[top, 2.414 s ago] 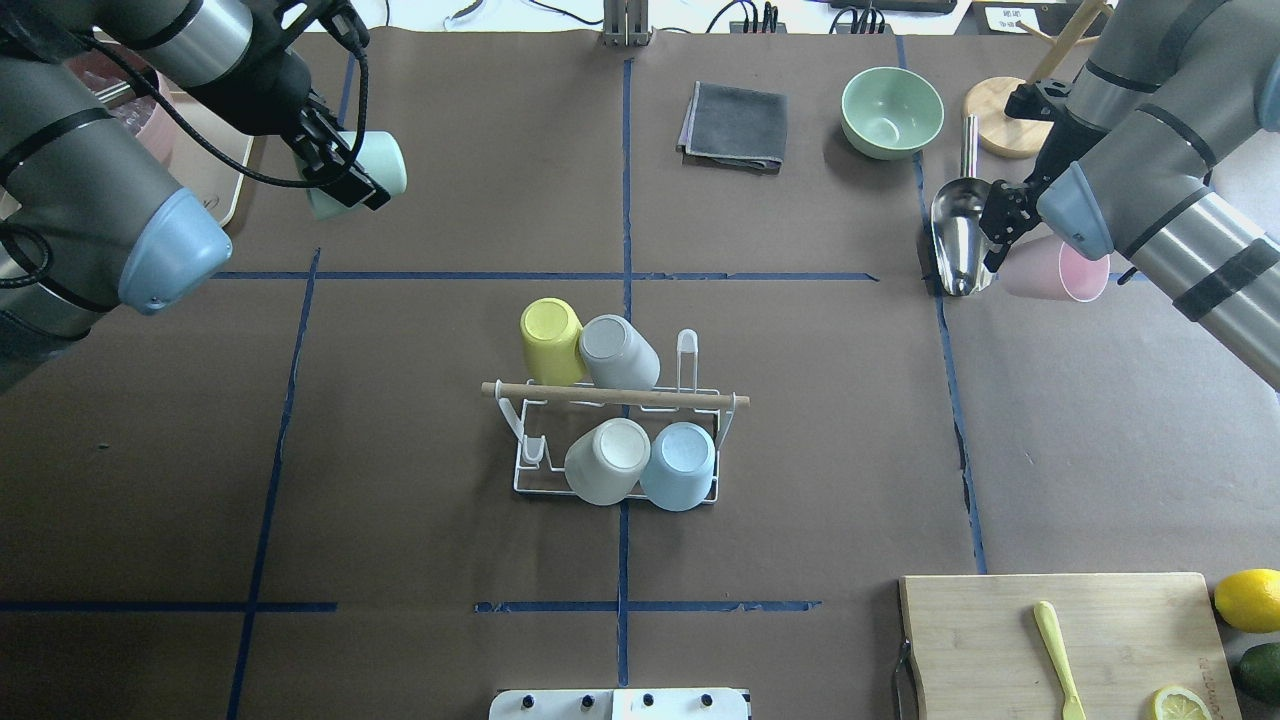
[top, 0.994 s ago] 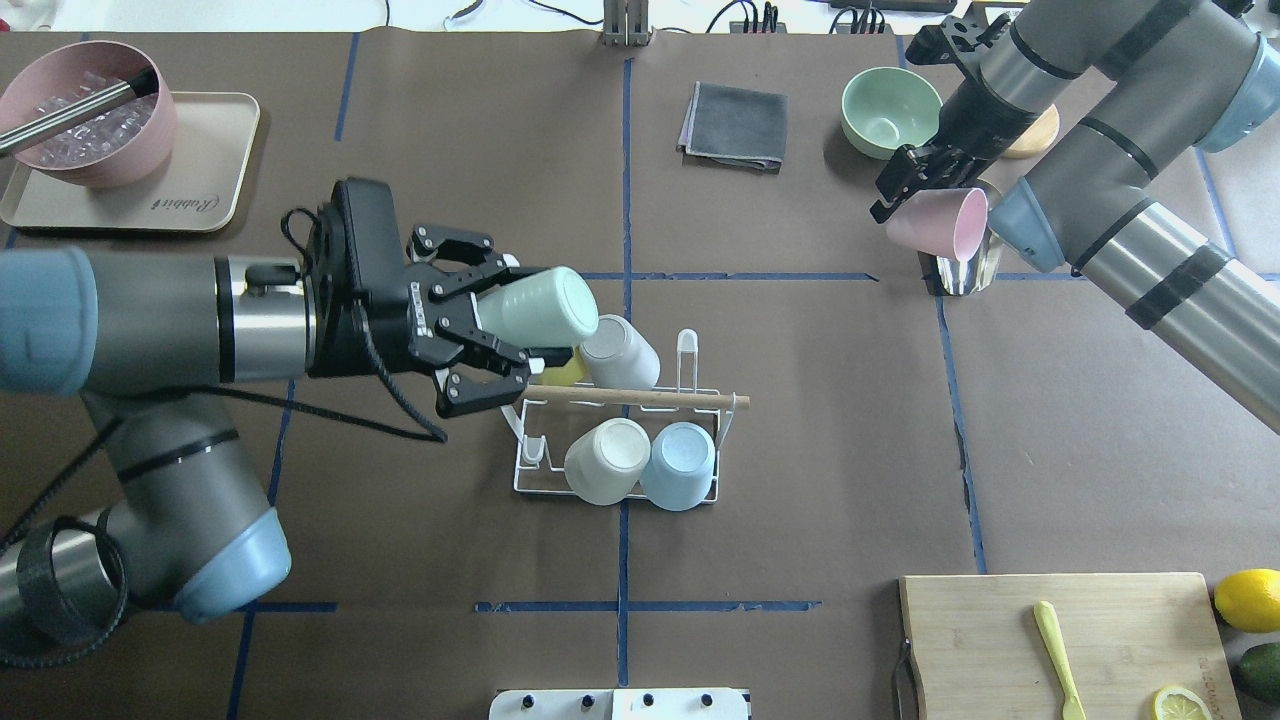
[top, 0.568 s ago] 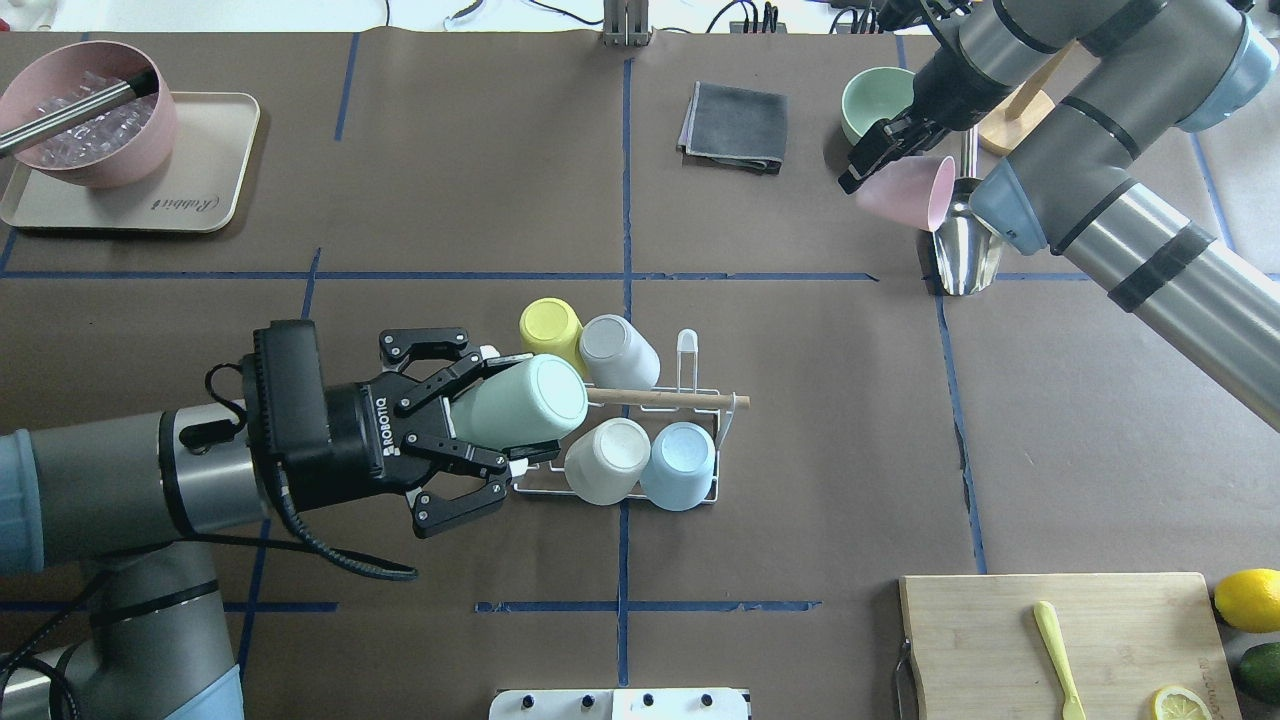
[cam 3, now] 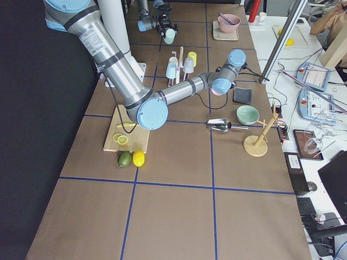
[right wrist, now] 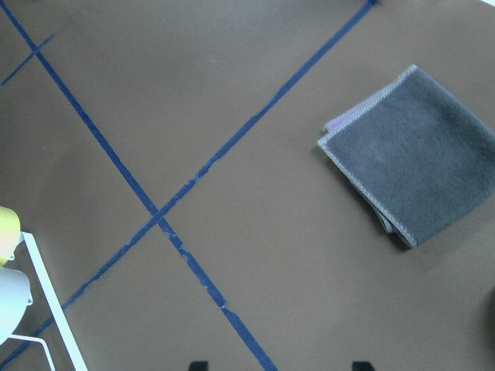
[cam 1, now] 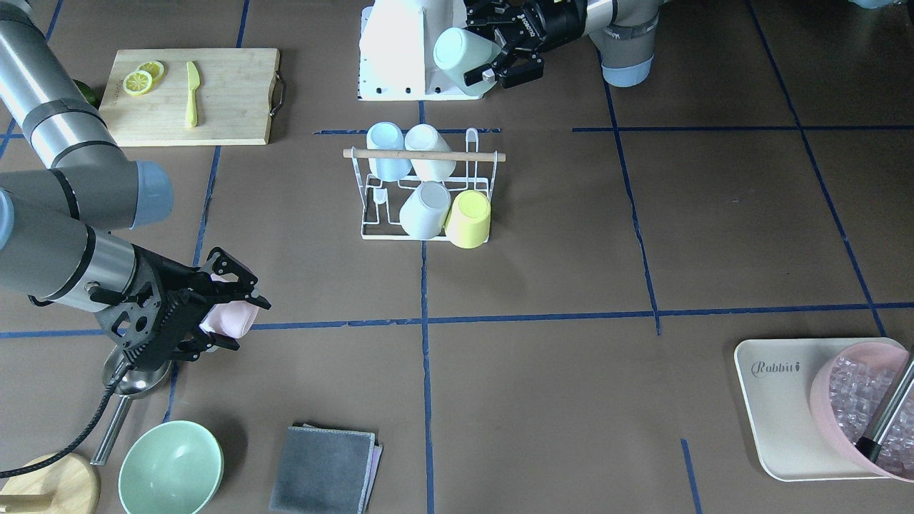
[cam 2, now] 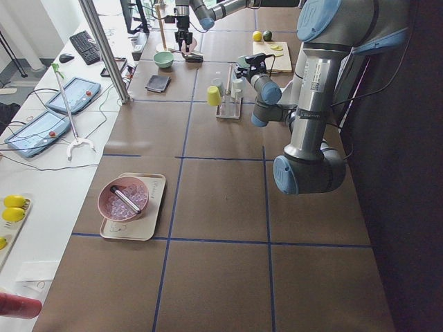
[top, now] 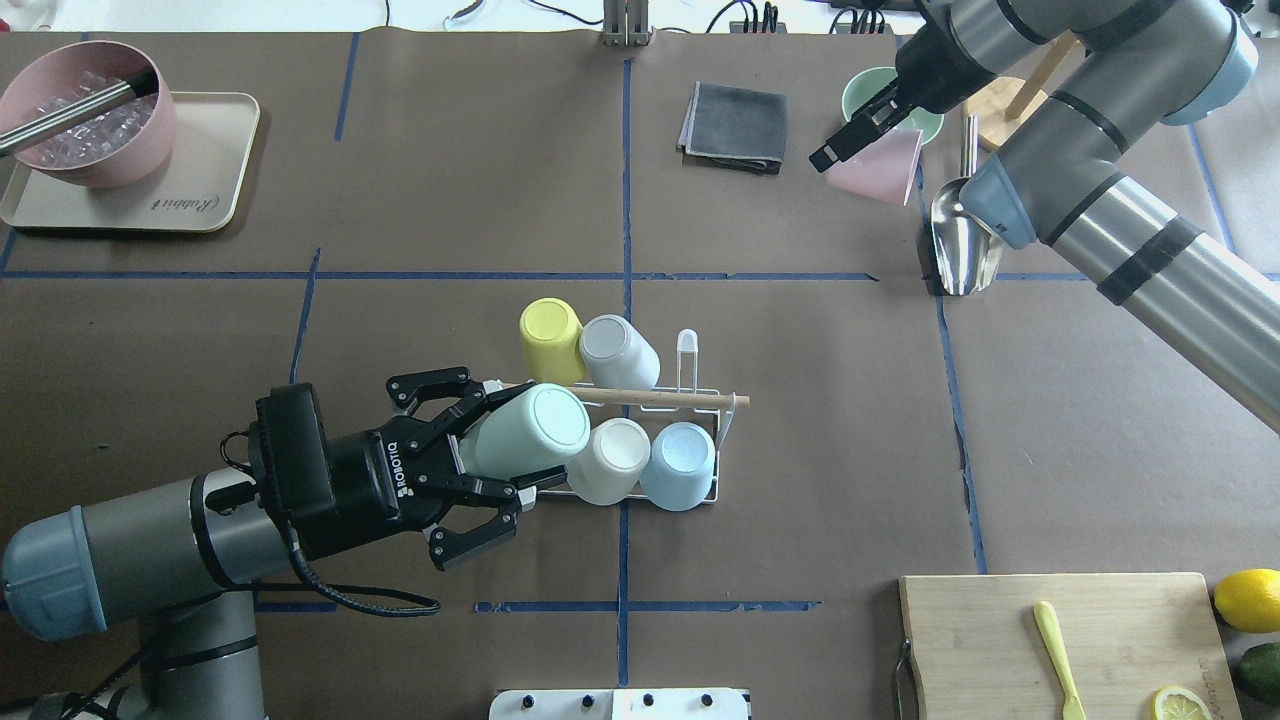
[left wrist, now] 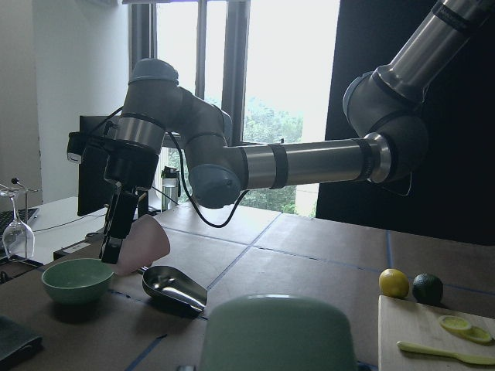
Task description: Place cup on cup holder
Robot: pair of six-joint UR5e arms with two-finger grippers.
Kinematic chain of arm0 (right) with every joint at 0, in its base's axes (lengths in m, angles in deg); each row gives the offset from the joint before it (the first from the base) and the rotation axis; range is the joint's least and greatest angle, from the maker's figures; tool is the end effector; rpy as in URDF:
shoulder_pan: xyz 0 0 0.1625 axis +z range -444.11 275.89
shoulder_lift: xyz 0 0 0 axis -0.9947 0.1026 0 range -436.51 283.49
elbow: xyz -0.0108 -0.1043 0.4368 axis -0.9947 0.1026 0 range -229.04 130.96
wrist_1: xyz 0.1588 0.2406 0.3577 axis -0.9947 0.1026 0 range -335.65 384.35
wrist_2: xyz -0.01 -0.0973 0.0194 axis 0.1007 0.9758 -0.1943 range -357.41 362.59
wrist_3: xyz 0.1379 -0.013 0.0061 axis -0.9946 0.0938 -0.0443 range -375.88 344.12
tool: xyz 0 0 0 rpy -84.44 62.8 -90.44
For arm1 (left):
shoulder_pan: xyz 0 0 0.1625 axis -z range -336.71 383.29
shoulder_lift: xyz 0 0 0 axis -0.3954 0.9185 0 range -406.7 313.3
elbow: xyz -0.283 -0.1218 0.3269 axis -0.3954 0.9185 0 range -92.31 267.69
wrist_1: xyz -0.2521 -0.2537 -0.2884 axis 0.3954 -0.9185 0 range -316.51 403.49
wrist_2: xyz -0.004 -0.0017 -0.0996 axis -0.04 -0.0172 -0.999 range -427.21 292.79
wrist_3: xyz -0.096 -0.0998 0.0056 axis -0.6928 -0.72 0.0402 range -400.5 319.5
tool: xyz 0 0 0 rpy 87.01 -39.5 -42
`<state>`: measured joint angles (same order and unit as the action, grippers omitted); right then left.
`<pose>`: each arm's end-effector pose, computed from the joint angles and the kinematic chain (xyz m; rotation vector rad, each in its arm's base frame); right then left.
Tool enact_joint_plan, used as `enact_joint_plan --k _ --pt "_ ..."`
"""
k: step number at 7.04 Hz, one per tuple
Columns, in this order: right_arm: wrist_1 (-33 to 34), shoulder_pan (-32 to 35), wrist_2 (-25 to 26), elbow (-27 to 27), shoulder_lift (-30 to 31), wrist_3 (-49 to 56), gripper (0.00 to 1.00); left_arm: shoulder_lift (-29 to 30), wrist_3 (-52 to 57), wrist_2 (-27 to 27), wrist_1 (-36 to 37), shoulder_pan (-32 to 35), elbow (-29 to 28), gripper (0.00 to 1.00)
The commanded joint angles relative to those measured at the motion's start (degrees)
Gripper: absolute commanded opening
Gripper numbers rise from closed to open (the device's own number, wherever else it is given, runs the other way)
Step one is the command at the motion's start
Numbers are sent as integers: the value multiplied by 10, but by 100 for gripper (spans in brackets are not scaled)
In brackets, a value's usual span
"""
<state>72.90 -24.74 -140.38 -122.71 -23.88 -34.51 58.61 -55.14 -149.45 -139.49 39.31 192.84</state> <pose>-0.3898 -0.7027 0.3118 0.5778 -1.1861 -0.6808 0.4937 -0.2999 0.2141 1.6169 1.4671 0.4527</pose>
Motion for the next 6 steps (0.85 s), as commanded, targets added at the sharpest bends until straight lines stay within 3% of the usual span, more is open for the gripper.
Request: enact_joint_plan --k 1,2,4,6 --pt "-139 -1 22 -3 -11 -103 0 11 33 17 -9 1 -10 8" --pt "-218 -14 52 -9 -12 -169 0 11 56 34 -9 0 -13 8" --pt "-329 -83 184 -45 -12 -268 0 17 54 52 -16 0 -39 8" --pt "-381 -138 279 -108 0 -314 0 30 51 59 -19 -1 -73 8"
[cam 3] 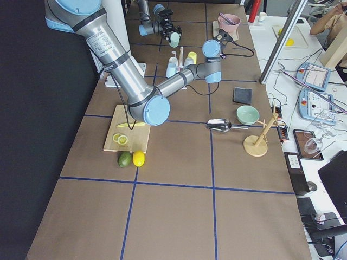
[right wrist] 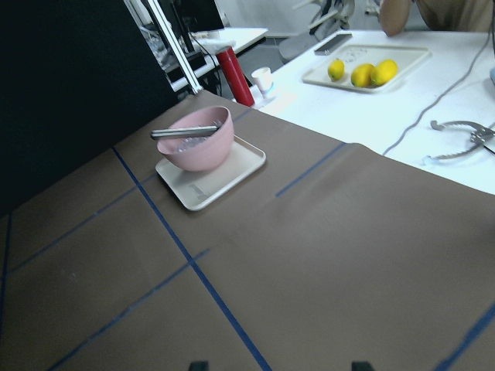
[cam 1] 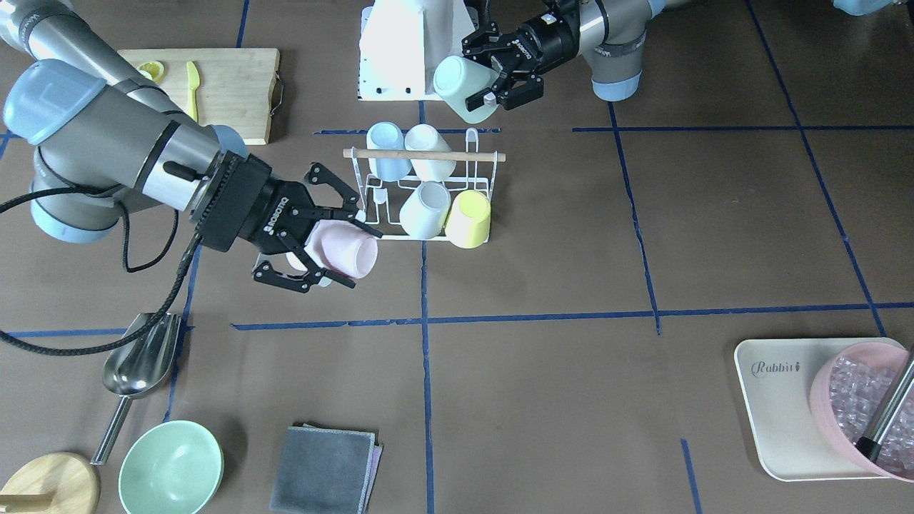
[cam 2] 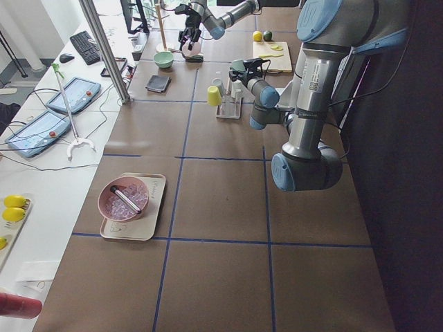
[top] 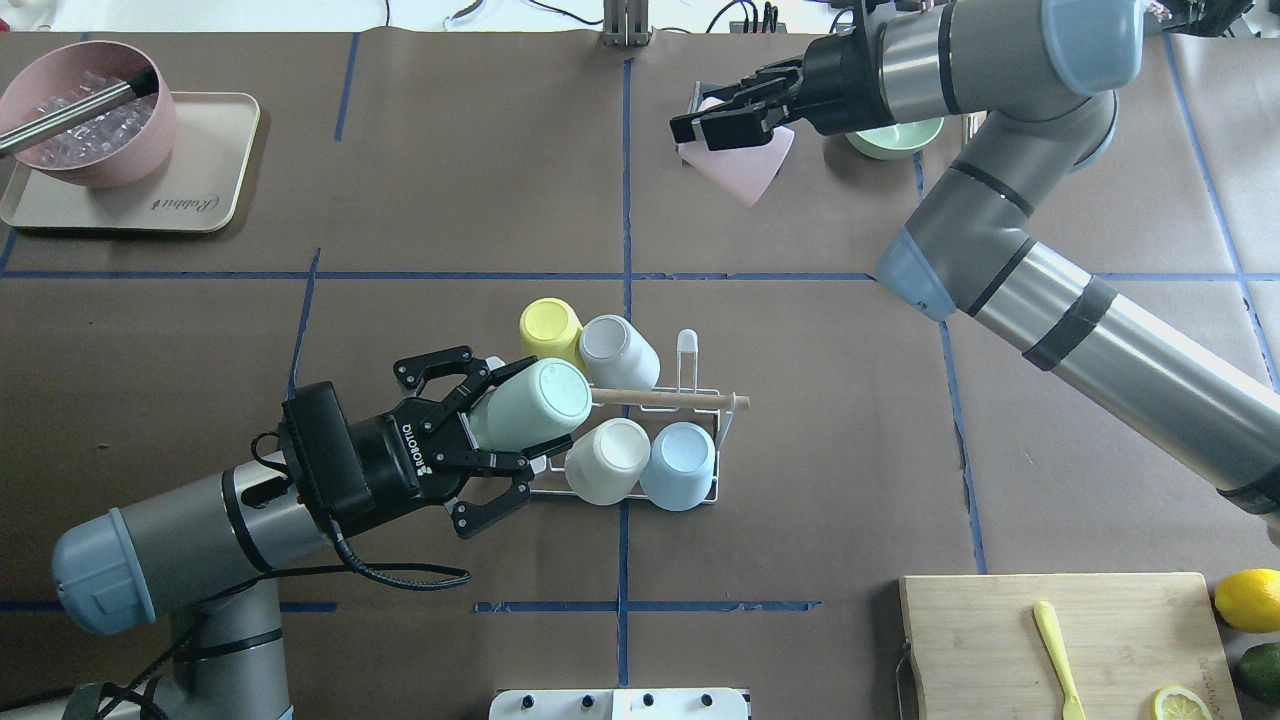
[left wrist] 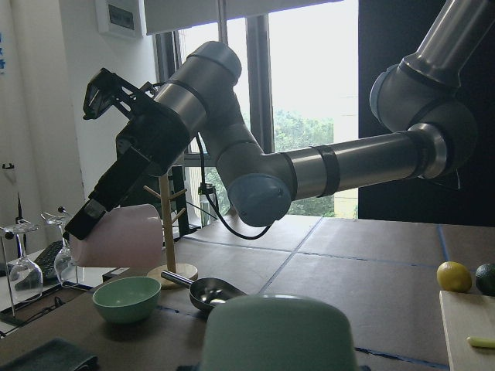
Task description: Place cup on cup holder
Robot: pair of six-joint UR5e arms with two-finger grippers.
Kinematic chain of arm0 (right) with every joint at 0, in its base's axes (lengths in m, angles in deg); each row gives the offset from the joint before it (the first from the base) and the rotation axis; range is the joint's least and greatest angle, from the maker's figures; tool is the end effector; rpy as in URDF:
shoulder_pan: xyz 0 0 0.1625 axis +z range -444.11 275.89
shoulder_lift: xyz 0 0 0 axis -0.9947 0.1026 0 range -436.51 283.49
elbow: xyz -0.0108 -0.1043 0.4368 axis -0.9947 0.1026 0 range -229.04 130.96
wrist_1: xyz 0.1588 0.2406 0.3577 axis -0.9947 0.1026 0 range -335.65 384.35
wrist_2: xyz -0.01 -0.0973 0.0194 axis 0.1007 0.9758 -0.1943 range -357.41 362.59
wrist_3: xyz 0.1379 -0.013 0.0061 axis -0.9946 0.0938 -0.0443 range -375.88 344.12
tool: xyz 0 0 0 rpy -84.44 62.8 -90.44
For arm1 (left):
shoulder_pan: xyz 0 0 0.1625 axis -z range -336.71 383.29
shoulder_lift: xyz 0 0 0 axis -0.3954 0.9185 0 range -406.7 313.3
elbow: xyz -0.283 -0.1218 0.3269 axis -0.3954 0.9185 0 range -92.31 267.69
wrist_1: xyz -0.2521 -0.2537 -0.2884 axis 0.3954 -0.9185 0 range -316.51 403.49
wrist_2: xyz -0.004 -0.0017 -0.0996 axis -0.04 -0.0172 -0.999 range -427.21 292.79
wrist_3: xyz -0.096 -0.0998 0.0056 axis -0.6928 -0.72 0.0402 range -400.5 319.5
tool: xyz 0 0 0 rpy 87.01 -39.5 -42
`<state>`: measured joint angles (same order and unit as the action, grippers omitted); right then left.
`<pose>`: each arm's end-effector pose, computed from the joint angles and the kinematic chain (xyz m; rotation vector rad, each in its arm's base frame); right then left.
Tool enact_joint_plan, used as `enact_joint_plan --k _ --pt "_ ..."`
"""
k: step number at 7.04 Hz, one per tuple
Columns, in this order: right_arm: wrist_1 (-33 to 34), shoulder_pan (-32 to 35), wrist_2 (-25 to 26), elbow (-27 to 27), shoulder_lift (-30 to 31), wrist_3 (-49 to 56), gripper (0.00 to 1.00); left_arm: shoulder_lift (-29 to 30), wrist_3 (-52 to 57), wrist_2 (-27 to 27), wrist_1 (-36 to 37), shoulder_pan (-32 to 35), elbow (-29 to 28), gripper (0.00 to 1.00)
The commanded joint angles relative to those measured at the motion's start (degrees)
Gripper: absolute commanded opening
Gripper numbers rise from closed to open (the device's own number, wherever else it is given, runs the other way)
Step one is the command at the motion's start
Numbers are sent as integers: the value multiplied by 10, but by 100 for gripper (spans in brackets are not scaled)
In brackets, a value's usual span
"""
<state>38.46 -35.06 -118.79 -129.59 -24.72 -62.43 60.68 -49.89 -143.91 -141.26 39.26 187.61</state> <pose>-0.4471 -0.6086 0.1775 1.0118 -1.4994 -0.4292 0.5182 -0.3201 0.2335 1.6879 1.3194 0.4226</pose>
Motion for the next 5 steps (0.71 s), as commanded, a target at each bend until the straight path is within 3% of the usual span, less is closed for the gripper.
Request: enact_joint_plan --k 1,3,5 --pt "-69 -50 102 -63 21 -62 0 20 -1 4 -3 -1 -39 9" --pt "-169 -91 185 -72 57 -63 0 20 -1 4 -17 -11 -44 9" --pt "-195 -104 193 -60 69 2 0 17 -1 4 -29 -14 -50 9"
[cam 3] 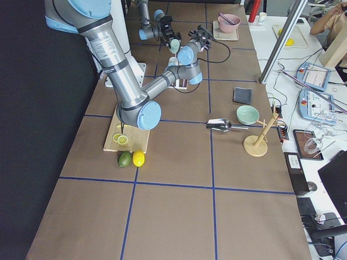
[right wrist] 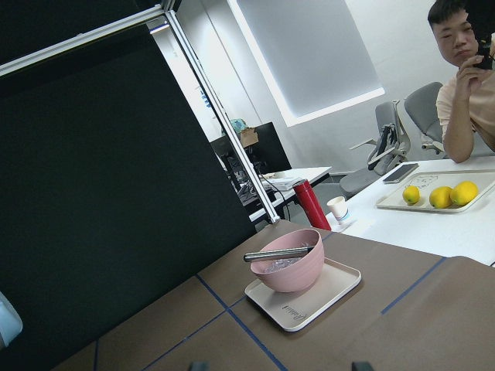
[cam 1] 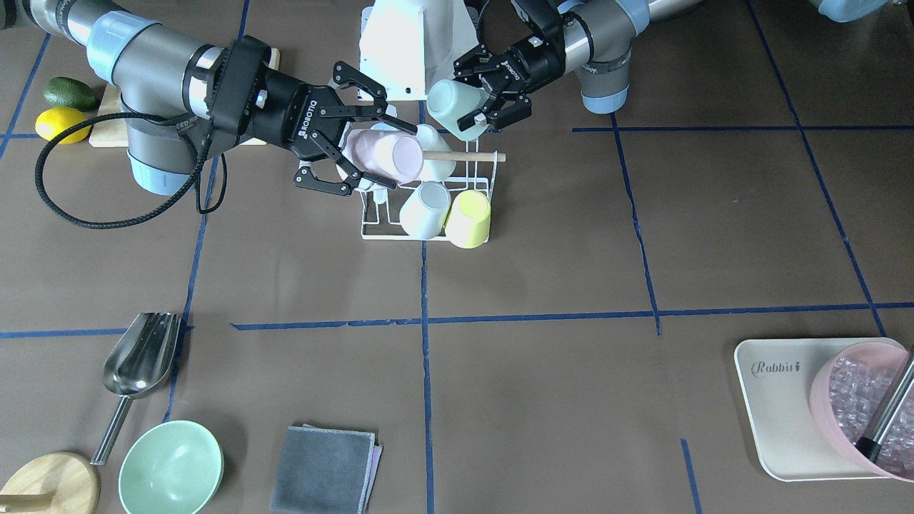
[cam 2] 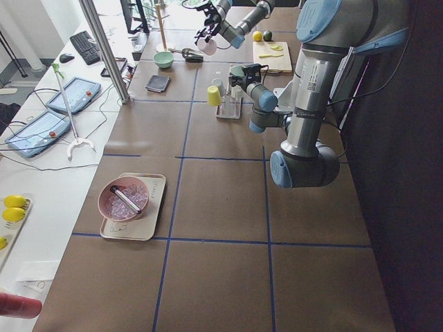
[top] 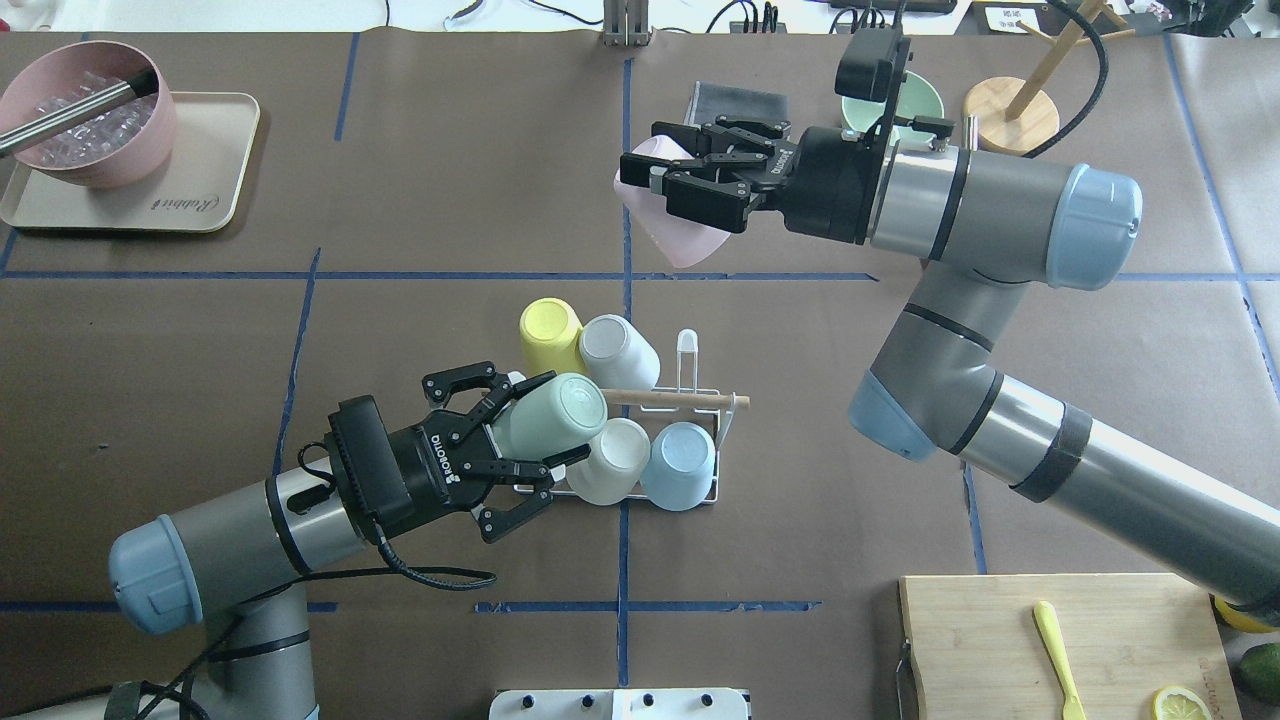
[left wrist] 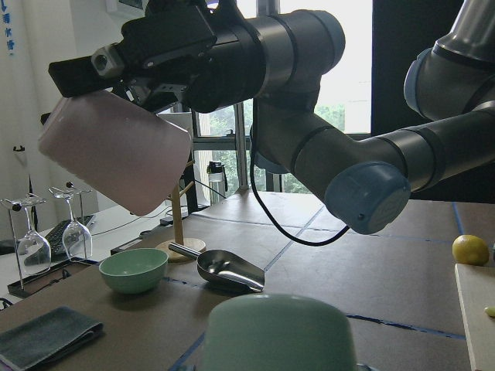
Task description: Place cup on cup holder
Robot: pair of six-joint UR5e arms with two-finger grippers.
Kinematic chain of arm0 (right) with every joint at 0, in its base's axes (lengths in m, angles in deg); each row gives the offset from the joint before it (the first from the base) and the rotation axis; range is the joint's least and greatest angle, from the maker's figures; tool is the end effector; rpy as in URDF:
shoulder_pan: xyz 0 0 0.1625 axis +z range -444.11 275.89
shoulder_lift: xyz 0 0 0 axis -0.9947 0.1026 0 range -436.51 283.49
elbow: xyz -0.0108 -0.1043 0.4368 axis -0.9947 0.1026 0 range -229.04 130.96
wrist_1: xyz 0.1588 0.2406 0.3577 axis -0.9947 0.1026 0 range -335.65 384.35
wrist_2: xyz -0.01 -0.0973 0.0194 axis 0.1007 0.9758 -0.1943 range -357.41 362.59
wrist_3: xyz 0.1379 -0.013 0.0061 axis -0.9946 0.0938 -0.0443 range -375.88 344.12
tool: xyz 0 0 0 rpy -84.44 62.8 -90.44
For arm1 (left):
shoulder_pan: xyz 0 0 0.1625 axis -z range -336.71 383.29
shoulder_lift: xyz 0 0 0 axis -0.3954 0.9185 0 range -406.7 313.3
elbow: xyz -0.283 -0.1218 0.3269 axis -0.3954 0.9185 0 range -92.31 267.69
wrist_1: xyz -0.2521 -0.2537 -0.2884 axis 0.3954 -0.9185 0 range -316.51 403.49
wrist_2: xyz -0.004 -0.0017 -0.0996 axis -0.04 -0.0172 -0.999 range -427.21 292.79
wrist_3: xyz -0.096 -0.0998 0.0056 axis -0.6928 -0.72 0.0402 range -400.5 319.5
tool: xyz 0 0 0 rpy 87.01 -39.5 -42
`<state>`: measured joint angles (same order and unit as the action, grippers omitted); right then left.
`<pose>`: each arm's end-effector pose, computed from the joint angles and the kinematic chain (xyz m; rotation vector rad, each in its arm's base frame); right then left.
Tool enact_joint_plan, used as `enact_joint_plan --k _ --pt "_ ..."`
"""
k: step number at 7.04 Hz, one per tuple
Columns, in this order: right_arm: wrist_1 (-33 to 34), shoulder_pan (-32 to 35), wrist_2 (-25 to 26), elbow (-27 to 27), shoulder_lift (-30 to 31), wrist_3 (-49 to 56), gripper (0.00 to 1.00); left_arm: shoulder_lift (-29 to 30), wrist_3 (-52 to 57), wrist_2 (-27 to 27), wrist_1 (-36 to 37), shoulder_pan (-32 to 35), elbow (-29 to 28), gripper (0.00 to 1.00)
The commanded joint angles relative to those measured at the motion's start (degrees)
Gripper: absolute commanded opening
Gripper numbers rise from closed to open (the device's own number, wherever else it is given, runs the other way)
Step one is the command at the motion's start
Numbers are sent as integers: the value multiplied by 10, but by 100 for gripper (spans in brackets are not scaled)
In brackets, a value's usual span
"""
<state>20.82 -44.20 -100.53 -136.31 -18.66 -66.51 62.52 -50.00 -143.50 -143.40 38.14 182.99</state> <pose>-0.4571 -0.5152 0.1697 1.2589 -1.7286 -0.2399 0.5479 -0.3171 0.2490 1.6690 1.3258 0.4322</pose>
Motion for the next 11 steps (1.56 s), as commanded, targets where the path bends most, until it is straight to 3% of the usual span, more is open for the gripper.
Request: enact_joint_plan --k 1,7,9,11 --pt "-20 -19 53 36 3 72 0 -1 0 0 -18 -4 -13 9" --pt "-40 -91 92 62 9 146 0 -2 0 0 -37 -6 -46 10" --pt "-94 -91 95 94 12 153 0 -2 0 0 -47 -6 -51 14" --pt "-101 -98 95 97 9 161 0 -7 0 4 -58 -5 -51 17"
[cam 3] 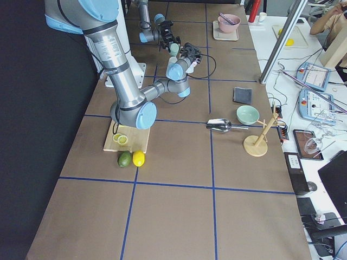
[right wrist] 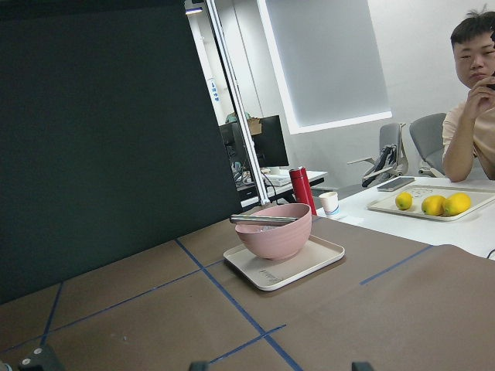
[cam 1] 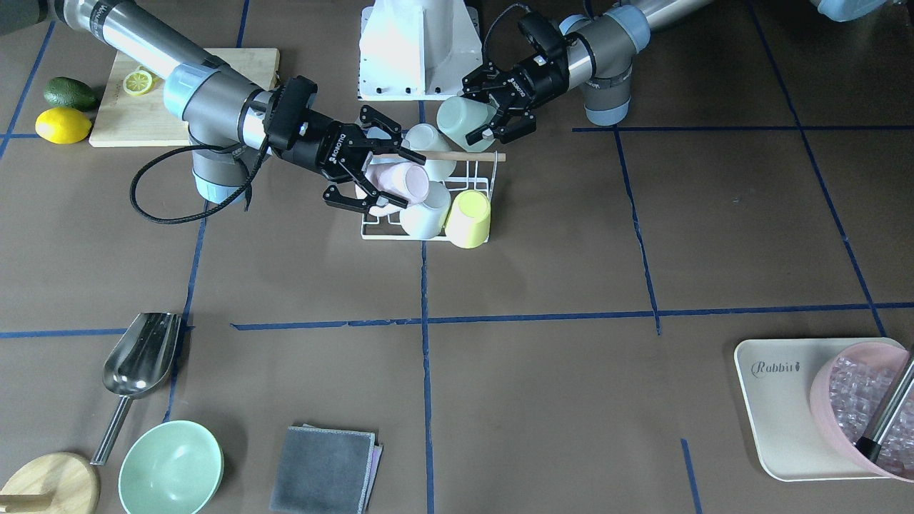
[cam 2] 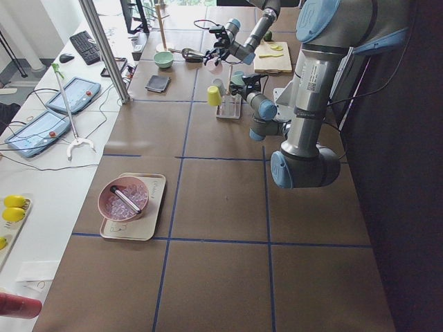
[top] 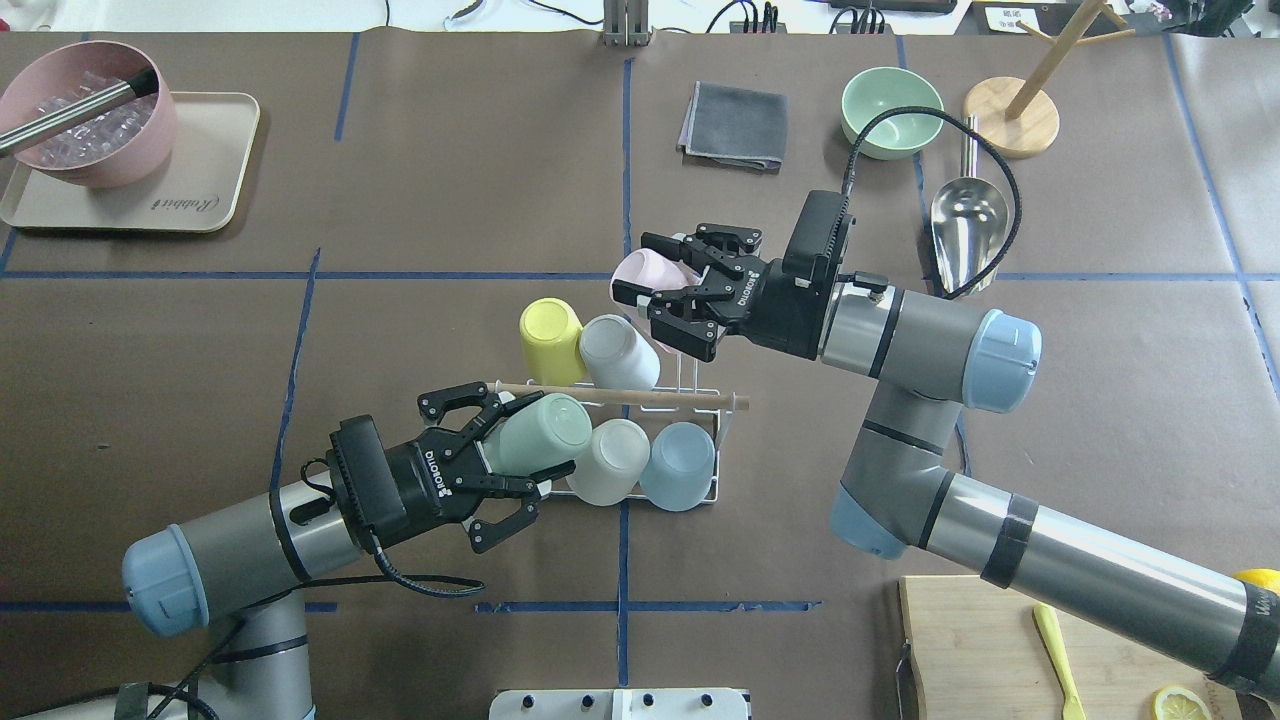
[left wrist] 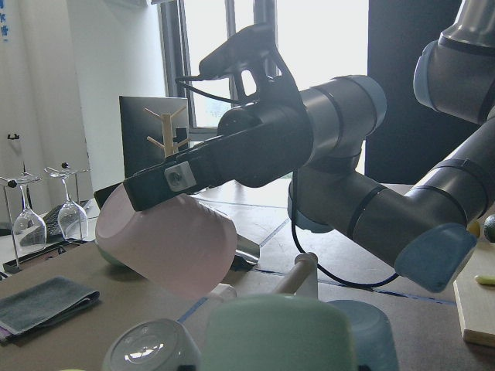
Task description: Place cup on cup holder
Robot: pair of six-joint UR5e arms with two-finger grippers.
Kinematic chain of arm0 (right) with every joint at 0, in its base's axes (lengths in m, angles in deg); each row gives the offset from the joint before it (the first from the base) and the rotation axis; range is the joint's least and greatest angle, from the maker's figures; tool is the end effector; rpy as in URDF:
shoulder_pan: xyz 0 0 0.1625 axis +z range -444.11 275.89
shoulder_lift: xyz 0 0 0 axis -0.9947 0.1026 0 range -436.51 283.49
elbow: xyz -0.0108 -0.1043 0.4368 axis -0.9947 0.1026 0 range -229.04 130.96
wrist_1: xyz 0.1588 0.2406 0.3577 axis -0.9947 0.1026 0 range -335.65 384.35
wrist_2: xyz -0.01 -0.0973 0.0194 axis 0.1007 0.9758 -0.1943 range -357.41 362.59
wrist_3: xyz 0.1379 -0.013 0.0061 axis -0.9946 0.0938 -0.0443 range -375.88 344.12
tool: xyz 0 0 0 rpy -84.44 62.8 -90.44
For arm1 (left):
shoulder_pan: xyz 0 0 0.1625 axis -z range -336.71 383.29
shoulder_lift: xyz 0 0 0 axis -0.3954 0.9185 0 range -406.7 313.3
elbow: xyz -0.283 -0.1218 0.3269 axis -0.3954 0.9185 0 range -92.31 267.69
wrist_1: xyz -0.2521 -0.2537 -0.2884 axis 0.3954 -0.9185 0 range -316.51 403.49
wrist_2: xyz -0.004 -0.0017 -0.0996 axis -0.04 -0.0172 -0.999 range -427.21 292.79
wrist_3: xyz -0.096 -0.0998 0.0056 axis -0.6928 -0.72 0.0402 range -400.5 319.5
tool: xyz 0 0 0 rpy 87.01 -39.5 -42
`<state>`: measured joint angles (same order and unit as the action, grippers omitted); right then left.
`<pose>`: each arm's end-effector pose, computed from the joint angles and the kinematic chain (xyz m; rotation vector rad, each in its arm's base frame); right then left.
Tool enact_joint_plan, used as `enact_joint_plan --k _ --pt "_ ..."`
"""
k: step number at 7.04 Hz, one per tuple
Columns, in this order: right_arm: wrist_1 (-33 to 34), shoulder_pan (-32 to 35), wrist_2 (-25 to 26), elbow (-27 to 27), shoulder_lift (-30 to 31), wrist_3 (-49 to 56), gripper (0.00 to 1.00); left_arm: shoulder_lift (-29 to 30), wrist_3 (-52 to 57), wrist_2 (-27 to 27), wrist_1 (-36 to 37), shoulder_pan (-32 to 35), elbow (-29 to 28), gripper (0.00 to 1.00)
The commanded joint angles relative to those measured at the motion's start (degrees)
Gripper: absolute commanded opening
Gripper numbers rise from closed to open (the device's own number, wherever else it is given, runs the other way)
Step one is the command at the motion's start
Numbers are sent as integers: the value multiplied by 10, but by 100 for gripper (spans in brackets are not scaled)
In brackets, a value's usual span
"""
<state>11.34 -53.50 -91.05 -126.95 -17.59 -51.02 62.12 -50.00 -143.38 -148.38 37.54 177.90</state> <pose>-0.5496 -0.4698 0.2462 1.4273 -1.6005 -0.3162 0.5647 -0.3151 0.2897 1.6576 1.3275 0.4414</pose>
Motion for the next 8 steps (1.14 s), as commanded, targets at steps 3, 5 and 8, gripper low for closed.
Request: enact_joint_plan --k 3,5,8 --pt "-7 -24 15 4 4 15 0 -11 0 9 -22 0 -3 54" --pt "-8 -24 14 4 13 15 0 -11 1 10 -30 -1 -5 100" --pt "-44 -33 15 18 15 18 97 -9 1 20 -32 -4 -8 100"
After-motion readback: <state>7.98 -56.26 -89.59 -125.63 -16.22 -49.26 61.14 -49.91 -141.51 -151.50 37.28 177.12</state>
